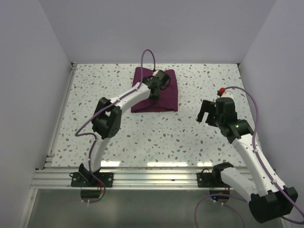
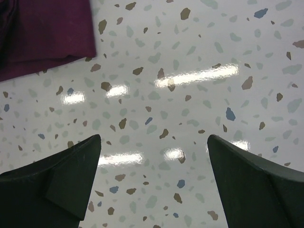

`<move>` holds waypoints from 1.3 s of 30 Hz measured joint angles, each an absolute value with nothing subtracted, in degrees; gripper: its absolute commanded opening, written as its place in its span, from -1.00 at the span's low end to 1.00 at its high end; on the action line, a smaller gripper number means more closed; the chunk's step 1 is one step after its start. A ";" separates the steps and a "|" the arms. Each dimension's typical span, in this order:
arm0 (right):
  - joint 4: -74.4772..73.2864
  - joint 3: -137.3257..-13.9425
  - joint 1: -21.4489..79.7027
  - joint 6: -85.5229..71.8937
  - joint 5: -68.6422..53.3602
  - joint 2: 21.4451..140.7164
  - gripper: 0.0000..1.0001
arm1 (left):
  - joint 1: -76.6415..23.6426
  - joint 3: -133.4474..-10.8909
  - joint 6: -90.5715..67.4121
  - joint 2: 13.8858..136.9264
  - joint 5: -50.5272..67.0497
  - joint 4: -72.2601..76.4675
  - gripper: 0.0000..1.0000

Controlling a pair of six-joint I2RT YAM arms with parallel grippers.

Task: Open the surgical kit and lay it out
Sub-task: Open the surgical kit at the center of the board.

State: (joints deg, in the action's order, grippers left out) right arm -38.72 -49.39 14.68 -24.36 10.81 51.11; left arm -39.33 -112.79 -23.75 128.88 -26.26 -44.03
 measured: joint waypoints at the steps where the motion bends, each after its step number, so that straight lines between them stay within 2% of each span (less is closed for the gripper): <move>1: -38.70 -49.69 14.68 -24.38 10.76 52.07 0.97 | -37.71 -110.93 -24.47 127.13 -25.71 -43.59 -1.00; 5: -38.17 -51.66 14.79 -24.38 9.89 55.66 0.97 | -26.68 -102.08 -27.31 117.75 -25.56 -42.50 -1.00; 7: -37.71 -52.51 15.00 -24.43 9.32 57.06 0.97 | -19.03 -96.86 -29.36 112.33 -25.71 -41.50 -0.29; 8: -37.45 -52.84 15.09 -24.43 8.99 57.80 0.97 | -15.20 -94.17 -30.46 109.78 -25.71 -41.10 0.13; 9: -37.21 -53.06 15.11 -24.47 8.60 58.54 0.97 | -10.96 -91.26 -31.73 107.35 -25.85 -40.75 0.98; 11: -36.60 -53.56 15.38 -24.45 7.75 60.31 0.97 | -4.21 -85.19 -34.61 103.39 -25.08 -39.77 0.99; 13: -36.23 -54.24 15.51 -24.38 7.16 62.41 0.97 | -1.58 -80.90 -35.94 102.13 -24.32 -39.66 0.99; 17: -35.97 -58.37 15.75 -23.83 5.43 69.14 0.97 | -3.40 -75.33 -37.01 104.07 -19.84 -39.77 0.99; 23: -35.51 -70.78 16.34 -22.87 2.33 83.02 0.96 | -5.13 -73.23 -36.97 105.25 -15.77 -39.27 0.99; 27: -36.25 -82.21 19.59 -22.44 2.02 92.62 0.82 | -4.91 -73.14 -36.82 104.51 -14.87 -38.30 0.99; 33: -41.30 -107.81 29.08 -20.45 5.32 111.79 0.81 | -4.91 -71.33 -36.23 102.04 -12.88 -37.32 0.98; 39: -49.01 -120.90 37.19 -18.81 9.96 125.01 0.78 | -4.91 -70.46 -35.31 101.21 -11.79 -36.32 0.98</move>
